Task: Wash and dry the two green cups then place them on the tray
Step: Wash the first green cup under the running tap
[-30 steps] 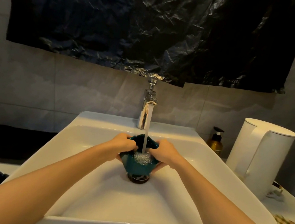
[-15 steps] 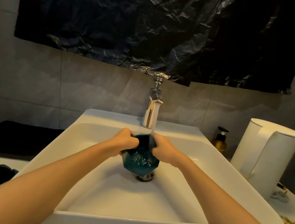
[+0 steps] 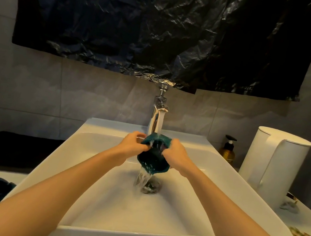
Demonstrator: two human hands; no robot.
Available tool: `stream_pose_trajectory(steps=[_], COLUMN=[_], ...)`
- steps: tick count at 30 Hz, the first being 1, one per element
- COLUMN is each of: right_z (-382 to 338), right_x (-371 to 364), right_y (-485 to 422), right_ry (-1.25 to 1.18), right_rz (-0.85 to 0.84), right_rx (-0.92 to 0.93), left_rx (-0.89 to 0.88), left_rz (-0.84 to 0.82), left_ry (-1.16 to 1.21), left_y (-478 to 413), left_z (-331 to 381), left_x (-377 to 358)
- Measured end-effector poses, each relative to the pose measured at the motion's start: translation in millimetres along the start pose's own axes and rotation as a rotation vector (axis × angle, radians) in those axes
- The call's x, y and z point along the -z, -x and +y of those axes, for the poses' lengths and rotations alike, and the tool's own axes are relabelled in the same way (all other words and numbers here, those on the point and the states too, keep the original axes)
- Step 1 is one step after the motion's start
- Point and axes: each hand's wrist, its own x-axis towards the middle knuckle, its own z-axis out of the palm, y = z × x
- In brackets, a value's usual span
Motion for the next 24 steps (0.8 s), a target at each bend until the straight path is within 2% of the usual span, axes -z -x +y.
stream_pose_trajectory(steps=[3,6,8,11,14,17,20,22,24], right_z=[4,7,7,6,6,6,-2,-10,-14], right_x=[6,5,3,-1,-10,-19,-14,-2,7], right_y=[1,2,3,6,5,2,4,6,5], right_ry=[0.076,0.077,0.051,0.014,0.005,-0.041,-0.166,-0.399,-0.679], right_rz=[0.163,0.269,0.309,0.310,0.263,0.135,-0.083,-0.274,-0.348], right_rx=[-0.016,0.012,0.082,0.200,0.365,0.410,0.266,0.073,-0.065], left_rx=[0.221,0.478,0.483,0.437,0.378,0.349,0.316,0.290,0.251], left_rz=[0.004,-0.182,-0.216,-0.167,-0.101,-0.035,-0.027,0.000,0.016], left_ry=[0.170,0.690,0.958,1.152,1.136,1.061,0.974,0.925,0.871], left_y=[1,8,9,11,11,13,17,17,18], left_z=[0,10,19,38,45,43,42,39,36], left_x=[5,2,-4,-13,-14,-9,-3,0,3])
